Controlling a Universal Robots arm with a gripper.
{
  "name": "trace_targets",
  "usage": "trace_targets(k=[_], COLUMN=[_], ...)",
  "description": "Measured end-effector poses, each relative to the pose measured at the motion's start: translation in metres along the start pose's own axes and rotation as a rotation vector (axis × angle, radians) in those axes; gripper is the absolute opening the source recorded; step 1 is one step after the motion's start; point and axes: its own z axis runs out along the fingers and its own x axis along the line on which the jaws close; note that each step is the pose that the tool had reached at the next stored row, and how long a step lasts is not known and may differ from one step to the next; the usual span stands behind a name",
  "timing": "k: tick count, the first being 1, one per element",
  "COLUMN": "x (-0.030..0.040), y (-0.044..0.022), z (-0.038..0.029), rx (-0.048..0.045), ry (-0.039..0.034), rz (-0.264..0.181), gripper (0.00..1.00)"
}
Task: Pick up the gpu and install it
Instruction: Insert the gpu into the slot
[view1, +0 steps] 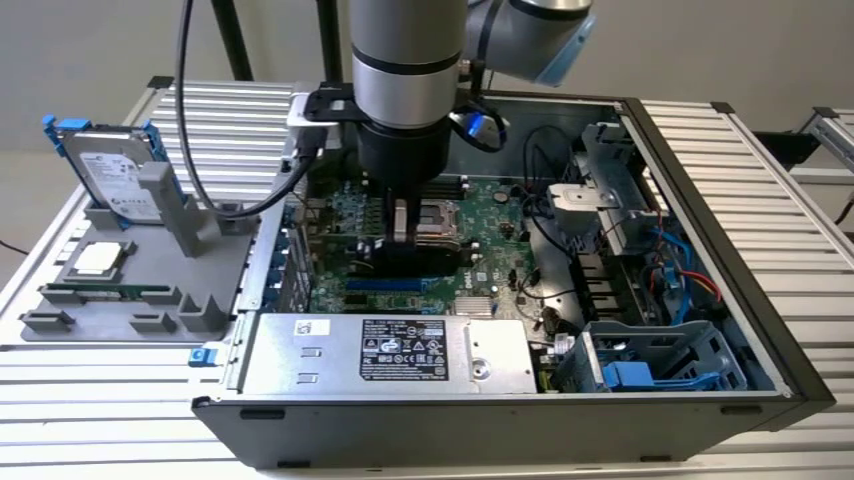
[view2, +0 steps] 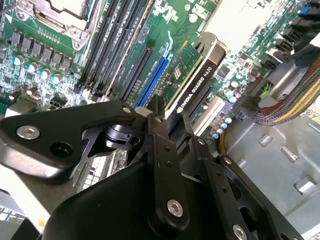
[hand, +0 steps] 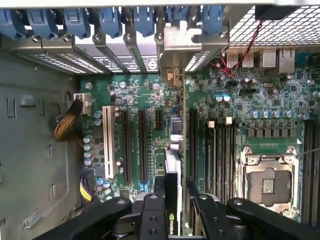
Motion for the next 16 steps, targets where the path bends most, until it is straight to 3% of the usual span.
trace_targets(k=[16], x=[0.0004], y=[0.0090], z=[0.0129], rx=[-0.0016], ry=[0.0001], rz=[0.000], gripper=[0.00])
